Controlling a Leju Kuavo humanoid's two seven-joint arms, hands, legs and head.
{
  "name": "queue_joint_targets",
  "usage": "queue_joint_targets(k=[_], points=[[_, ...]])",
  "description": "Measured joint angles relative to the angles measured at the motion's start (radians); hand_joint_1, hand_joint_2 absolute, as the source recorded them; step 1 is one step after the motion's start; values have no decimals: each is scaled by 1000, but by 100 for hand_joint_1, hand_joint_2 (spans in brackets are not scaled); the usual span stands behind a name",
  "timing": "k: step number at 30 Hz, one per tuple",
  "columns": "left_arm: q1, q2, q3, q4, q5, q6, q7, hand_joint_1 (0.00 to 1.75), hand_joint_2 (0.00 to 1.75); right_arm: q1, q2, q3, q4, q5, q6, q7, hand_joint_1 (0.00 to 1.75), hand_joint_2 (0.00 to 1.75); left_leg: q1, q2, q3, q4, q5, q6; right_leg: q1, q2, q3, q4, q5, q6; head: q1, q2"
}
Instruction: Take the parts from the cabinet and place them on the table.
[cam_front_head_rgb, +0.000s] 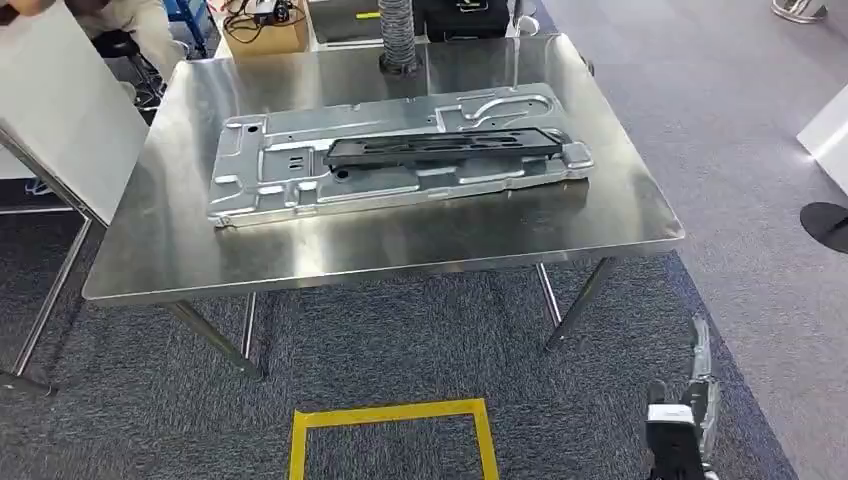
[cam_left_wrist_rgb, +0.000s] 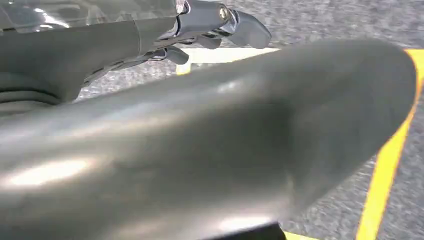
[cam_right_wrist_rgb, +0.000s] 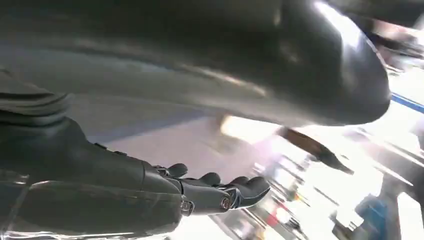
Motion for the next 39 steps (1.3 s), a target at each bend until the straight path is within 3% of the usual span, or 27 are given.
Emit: queue_joint_targets(k=[1, 2, 4, 8, 9, 10, 12, 13, 14, 16, 17, 19, 20, 22, 23, 24, 25, 27, 28, 29, 30, 32, 33, 34, 35, 38, 39], points=[[0, 0, 0, 0, -4, 0, 2, 0, 0, -5, 4, -15, 45, 18, 4, 0, 0, 0, 0, 0, 47, -52, 43, 1, -1, -1, -18, 8, 7, 3, 0, 0], [0, 0, 0, 0, -5, 0, 3, 0, 0, -11, 7, -33, 108, 34, 4, 0, 0, 0, 0, 0, 111, -134, 60, 4, -1, -1, -34, 17, 15, 7, 0, 0], [-5, 0, -1, 0, -6, 0, 4, 0, 0, -21, 8, -56, 209, 46, -3, 0, 0, 0, -6, -1, 228, -316, -4, 11, 4, -2, -52, 36, 26, 18, 1, 0], [-2, -4, 0, 0, -6, -1, 6, 0, 0, -30, 10, -75, 325, 53, -13, -1, 0, 0, -5, 2, 202, -320, 18, 44, 0, -1, -59, 31, 59, 41, 0, 0], [-5, -7, -1, 0, -6, 0, 6, 0, 0, -30, 11, -80, 344, 53, -13, -1, 0, 0, -4, 7, 189, -319, 30, 52, -5, 4, -70, 50, 19, 47, -3, 0], [-5, -7, -1, 0, -6, 0, 6, 0, 0, -30, 11, -85, 364, 54, -13, -1, 0, 0, -4, 8, 173, -319, 41, 60, -5, 5, -88, 100, -51, 49, 4, 0], [-4, -7, 0, 0, -6, 0, 6, 0, 0, -44, 12, -97, 416, 71, -9, -1, 0, 0, -7, 8, 139, -318, 68, 63, -7, 6, -125, 254, -169, 57, 4, 0], [-3, -7, 0, 0, -7, 0, 6, 0, 0, -58, 12, -104, 460, 86, -9, -1, 0, 0, -8, 9, 122, -315, 81, 62, -8, 6, -134, 319, -183, 59, 5, 0], [-4, -8, -1, 0, -7, 0, 6, 0, 0, -70, 12, -110, 504, 95, -11, -1, 0, 0, -10, 9, 104, -312, 92, 62, -9, 6, -128, 349, -163, 59, 4, 0], [-4, -10, -1, 0, -12, 3, 5, 0, 0, -88, 12, -118, 592, 97, -19, -1, 0, 0, -13, 9, 70, -305, 114, 60, -9, 6, -60, 294, -83, 51, 5, 0], [-3, -11, -1, 0, -14, 3, 3, 0, 0, -99, 10, -118, 640, 86, -19, -1, 0, 0, -15, 8, 52, -301, 125, 58, -7, 7, 7, 207, -61, 41, 5, 0], [-3, -16, -3, 0, -16, 3, 0, 0, 0, -127, 1, -118, 739, 60, -4, -1, 0, 0, -20, 7, 41, -294, 140, 50, 6, 7, 155, 6, -110, 22, 5, 0], [-2, -16, -3, 0, -16, 5, 0, 0, 0, -141, -3, -118, 773, 52, 4, -2, 0, 0, -19, 11, 38, -296, 150, 45, 5, 6, 171, -37, -127, 22, 2, 0], [-2, -16, -3, 0, -17, 6, -3, 0, 0, -161, -12, -118, 865, 42, 9, -2, 0, 0, -11, 12, 35, -303, 172, 33, 14, 7, 161, -31, -111, 14, 3, 0], [-1, -15, -3, 0, -18, 8, -3, 0, 0, -169, -13, -119, 919, 42, 9, -1, 0, 0, -15, 10, 35, -304, 182, 25, 8, 6, 152, -44, -95, 8, 3, 0], [2, -14, -3, 0, -18, 10, -3, 0, 0, -180, -15, -120, 968, 45, 8, 3, 0, 0, -11, 6, 25, -288, 147, 21, 3, -3, 145, -46, -79, 1, 3, 0], [5, -15, -3, 0, -18, 12, -3, 0, 0, -188, -18, -121, 1014, 54, 8, 16, 0, 0, -11, 4, 9, -244, 84, 18, 3, -1, 128, -45, -68, -7, 1, 0], [9, -16, -3, 0, -23, 14, -2, 0, 0, -196, -21, -121, 1093, 79, 8, 66, 0, 0, -5, 4, -26, -97, -37, 10, 6, -2, 92, -38, -46, -9, -3, 0], [9, -16, -3, 0, -23, 18, -2, 0, 0, -197, -21, -121, 1128, 92, 8, 95, 0, 0, -3, 4, -37, -25, -68, 6, 7, -5, 73, -34, -34, -9, -2, 0], [9, -16, -3, 0, -23, 20, -2, 0, 0, -197, -21, -120, 1154, 105, 12, 123, 0, 0, -2, 5, -35, 16, -60, 4, 7, -6, 54, -27, -24, -8, -3, 0], [10, -16, -3, 0, -23, 22, -2, 0, 0, -199, -21, -117, 1179, 121, 22, 155, 0, 0, -2, 5, -15, 18, -23, 2, 7, -6, 32, -18, -13, -6, -3, 0], [10, -16, -3, 0, -24, 24, -2, 0, 0, -203, -21, -105, 1222, 149, 53, 223, 0, 0, -2, 5, 78, -85, 56, 3, 5, -5, -12, 6, 0, 0, -3, 0], [9, -16, -3, 0, -25, 24, -2, 0, 0, -204, -20, -99, 1236, 158, 67, 248, 0, 0, -2, 4, 154, -185, 53, 6, 5, -5, -31, 20, 7, 3, -3, 0], [6, -16, -4, 0, -26, 25, -2, 0, 0, -205, -20, -92, 1247, 163, 80, 267, 0, 0, -8, 4, 212, -286, 0, 11, 9, -3, -43, 32, 12, 9, -4, 0], [4, -16, -4, 0, -26, 26, -4, 0, 0, -206, -19, -88, 1258, 167, 87, 279, 0, 0, -8, 4, 228, -326, -20, 24, 9, -4, -46, 37, 19, 15, -1, 0], [9, -20, -4, 0, -29, 27, -6, 0, 0, -210, -17, -80, 1287, 168, 102, 293, 0, 0, -10, 7, 206, -322, 6, 49, 8, -5, -52, 29, 50, 34, -3, 0], [6, -21, -5, 0, -33, 27, -6, 0, 0, -212, -16, -77, 1295, 168, 106, 294, 0, 0, -5, 12, 193, -324, 21, 57, 1, 2, -60, 42, 24, 40, -11, 0]])
